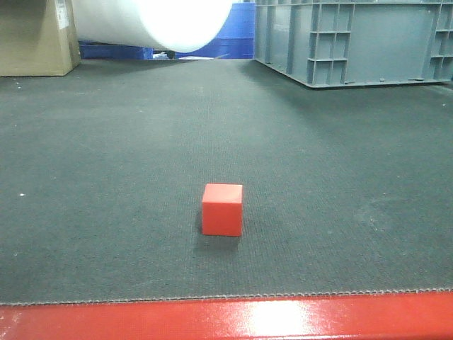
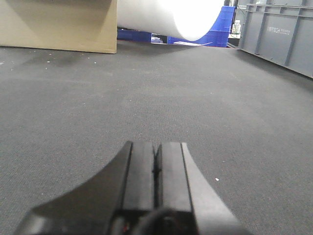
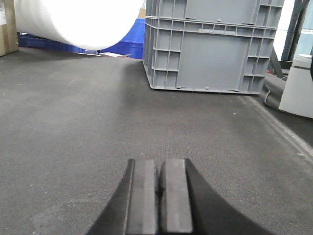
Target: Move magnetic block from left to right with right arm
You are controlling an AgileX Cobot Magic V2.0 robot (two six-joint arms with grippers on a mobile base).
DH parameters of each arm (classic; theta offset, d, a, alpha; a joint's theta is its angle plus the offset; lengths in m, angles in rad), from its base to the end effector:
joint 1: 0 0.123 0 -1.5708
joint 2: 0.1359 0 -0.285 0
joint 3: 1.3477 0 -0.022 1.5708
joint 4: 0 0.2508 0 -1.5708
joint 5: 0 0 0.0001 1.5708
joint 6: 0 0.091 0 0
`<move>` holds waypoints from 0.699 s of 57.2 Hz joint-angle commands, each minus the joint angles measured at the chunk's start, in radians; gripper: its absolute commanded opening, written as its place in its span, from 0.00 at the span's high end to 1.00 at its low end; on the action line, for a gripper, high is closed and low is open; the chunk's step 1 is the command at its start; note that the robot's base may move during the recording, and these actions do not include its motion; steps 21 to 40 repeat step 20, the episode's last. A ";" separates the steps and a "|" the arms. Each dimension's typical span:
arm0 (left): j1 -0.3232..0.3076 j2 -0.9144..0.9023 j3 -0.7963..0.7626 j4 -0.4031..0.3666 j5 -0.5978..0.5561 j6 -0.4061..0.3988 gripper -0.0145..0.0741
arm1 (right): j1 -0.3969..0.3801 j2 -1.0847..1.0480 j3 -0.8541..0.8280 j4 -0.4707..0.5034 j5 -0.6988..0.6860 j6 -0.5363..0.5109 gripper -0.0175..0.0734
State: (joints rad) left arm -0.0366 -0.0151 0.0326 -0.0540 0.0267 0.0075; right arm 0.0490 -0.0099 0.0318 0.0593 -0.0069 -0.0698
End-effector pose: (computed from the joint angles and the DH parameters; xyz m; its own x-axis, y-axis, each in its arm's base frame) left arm 0.0566 -0.0022 0.2006 0.0412 -0.0480 -0.9980 0.0400 0.9981 -0.0464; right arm 0.0568 0.0028 0.2036 0.0725 -0.0070 -0.9973 -0.0478 0.9988 -0.0104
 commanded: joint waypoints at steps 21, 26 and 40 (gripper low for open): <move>-0.006 -0.007 0.009 -0.003 -0.084 -0.007 0.98 | 0.002 -0.022 -0.001 0.003 -0.095 -0.010 0.77; -0.006 -0.007 0.009 -0.003 -0.084 -0.007 0.98 | 0.002 -0.022 -0.001 0.003 -0.095 -0.010 0.77; -0.006 -0.007 0.009 -0.003 -0.084 -0.007 0.98 | 0.002 -0.022 -0.001 0.003 -0.095 -0.010 0.77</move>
